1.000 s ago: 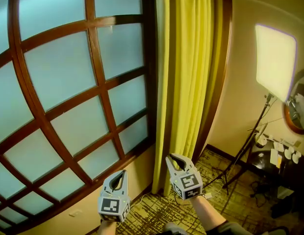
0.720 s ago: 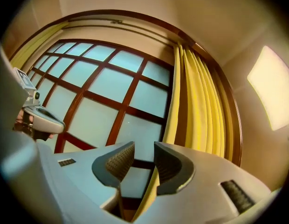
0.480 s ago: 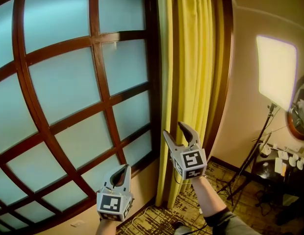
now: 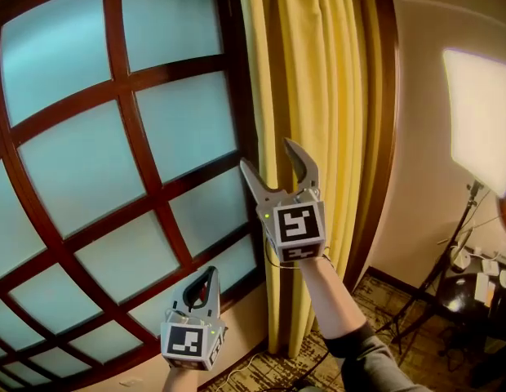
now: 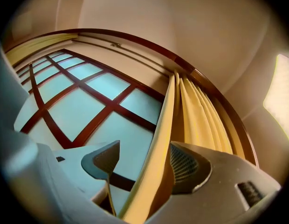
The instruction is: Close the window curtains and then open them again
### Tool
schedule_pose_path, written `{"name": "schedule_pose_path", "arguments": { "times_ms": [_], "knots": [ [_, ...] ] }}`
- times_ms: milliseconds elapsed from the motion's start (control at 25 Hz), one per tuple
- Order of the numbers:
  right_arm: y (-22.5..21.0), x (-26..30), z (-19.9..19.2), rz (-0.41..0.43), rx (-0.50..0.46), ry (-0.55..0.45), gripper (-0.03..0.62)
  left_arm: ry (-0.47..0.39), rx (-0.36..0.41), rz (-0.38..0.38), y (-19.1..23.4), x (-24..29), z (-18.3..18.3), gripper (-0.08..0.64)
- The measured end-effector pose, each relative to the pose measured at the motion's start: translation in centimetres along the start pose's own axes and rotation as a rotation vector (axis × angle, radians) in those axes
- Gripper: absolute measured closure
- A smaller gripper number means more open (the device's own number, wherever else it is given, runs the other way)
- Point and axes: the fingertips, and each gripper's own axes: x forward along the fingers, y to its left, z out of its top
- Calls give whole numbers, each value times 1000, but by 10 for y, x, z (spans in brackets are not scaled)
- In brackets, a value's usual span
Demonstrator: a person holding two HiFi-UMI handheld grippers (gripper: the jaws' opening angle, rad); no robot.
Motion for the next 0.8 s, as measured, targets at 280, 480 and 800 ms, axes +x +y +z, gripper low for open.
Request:
{"name": "schedule_pose_path", "arguments": {
  "times_ms": [280, 480, 800],
  "knots": [
    [-25, 72, 11, 21, 45, -80, 235, -26, 27, 114, 13, 47, 26, 560],
    [-38, 105, 18, 23, -11, -123, 236, -35, 39, 179, 17, 67, 32, 560],
    [-53, 136, 29, -7, -41, -137, 237, -62, 44, 307, 36, 69, 47, 560]
  ]
}}
